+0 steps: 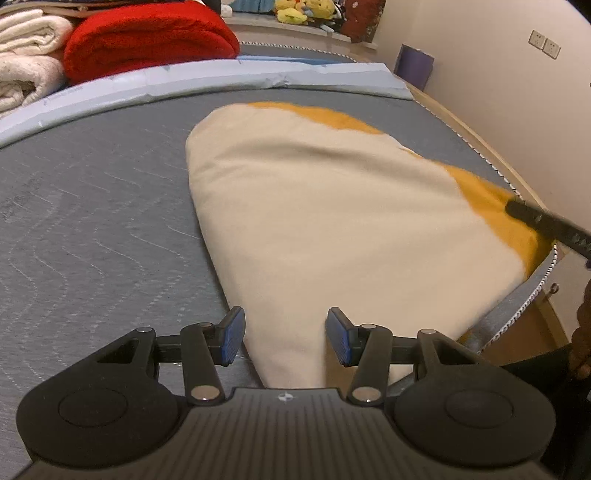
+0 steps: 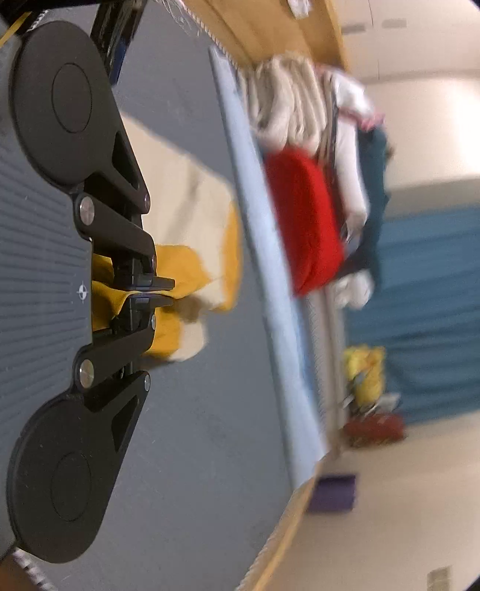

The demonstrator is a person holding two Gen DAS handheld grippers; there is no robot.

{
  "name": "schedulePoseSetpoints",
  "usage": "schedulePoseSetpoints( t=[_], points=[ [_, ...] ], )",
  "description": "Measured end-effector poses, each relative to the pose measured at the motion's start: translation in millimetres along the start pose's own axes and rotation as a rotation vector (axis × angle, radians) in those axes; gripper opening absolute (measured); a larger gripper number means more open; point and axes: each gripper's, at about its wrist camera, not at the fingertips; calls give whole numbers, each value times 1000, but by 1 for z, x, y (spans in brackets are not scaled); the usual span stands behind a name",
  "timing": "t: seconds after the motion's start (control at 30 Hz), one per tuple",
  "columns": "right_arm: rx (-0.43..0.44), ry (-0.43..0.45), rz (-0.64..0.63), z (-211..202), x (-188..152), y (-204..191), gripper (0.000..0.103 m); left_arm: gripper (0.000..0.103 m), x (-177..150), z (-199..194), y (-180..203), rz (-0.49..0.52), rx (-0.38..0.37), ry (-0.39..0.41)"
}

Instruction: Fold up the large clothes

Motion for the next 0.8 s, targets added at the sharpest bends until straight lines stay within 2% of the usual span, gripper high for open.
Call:
schedulePoseSetpoints(
  t=[0.1,0.27,0.33,0.4,0.47,0.63,0.73,0.8],
  points=[
    [-115,-185,-22,26,-16,16,0,54,1,4,2,3,-13,-15],
    [-139,-317,-113,54,-31,16,0,54,0,12,-1,-27,-45,-42],
    [-147,-352,-132,64,-34,14,0,56,-9,29,-1,1,-36,-124],
    [-144,-398,-133,73,-41,14,0,56,-20,49,1,49,18,-219],
    [-152,-422,-160,80,-46,12,0,56,-22,51,4,86,29,-218],
    [-169,-406,-185,75,-45,5,0,51,-13,29,-4,45,-9,-197],
    [-161,-428,-213,76,-48,3,0,52,-26,39,-6,87,24,-269],
    [-170,-444,-255,75,-55,-6,0,53,-27,43,-2,128,34,-266]
  ],
)
Point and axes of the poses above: each gripper's, at about its wrist camera, not at the fingertips, and z roughly the way its jaws point, y to its right, x to its top, and after that the axes turned 3 degrees about -z, right-handed
